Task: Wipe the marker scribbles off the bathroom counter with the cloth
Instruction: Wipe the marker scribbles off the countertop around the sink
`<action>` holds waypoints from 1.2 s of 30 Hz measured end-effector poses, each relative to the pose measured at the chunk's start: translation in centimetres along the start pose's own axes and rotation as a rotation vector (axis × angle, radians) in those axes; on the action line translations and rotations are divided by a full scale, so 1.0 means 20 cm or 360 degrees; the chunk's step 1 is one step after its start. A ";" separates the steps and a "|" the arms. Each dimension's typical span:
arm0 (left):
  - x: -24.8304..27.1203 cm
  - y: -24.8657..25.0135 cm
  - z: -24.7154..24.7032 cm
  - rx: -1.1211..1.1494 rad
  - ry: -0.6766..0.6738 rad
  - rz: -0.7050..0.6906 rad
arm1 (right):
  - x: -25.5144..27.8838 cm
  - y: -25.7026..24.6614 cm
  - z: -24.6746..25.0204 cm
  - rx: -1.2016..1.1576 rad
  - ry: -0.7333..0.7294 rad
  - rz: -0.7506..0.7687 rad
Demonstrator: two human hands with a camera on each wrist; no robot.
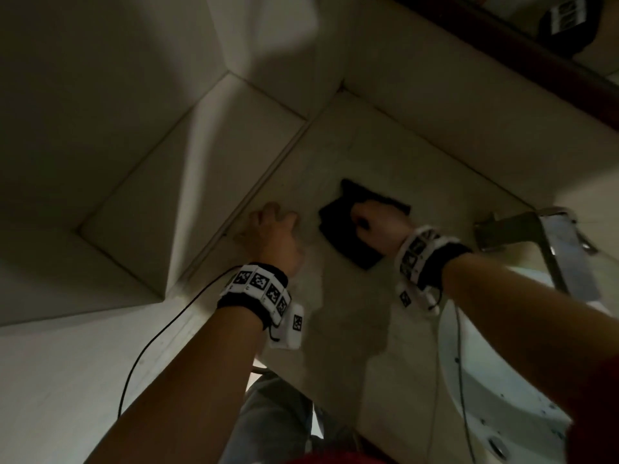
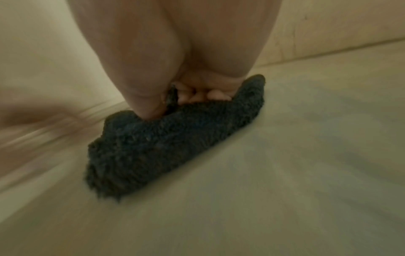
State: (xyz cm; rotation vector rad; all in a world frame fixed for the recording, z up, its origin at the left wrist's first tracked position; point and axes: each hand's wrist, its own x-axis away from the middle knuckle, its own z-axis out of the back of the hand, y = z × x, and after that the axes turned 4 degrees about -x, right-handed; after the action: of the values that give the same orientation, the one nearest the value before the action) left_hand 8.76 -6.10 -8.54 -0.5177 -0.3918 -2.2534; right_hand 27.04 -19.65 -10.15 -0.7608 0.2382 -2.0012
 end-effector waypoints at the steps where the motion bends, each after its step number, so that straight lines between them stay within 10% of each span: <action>1: 0.00 0.00 0.00 -0.0002 -0.0002 -0.0006 | 0.09 -0.01 -0.05 0.0010 -0.0043 0.0063; 9: 0.01 0.01 0.00 -0.0065 0.0045 -0.0024 | 0.25 0.03 -0.13 -0.0055 -0.0110 0.0127; 31: -0.05 -0.05 0.05 -0.0043 0.0277 0.0125 | -0.70 0.15 0.35 -0.0208 0.0433 -0.0337; 36: -0.05 -0.05 0.06 0.0011 0.0245 0.0124 | -0.70 -0.13 0.21 -0.0171 0.0267 0.0012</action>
State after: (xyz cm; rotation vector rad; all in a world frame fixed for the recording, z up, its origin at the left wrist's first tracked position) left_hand 8.93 -4.30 -8.15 -0.3470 -0.2955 -2.1984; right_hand 32.71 -6.05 -11.59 -0.6574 0.4493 -2.0597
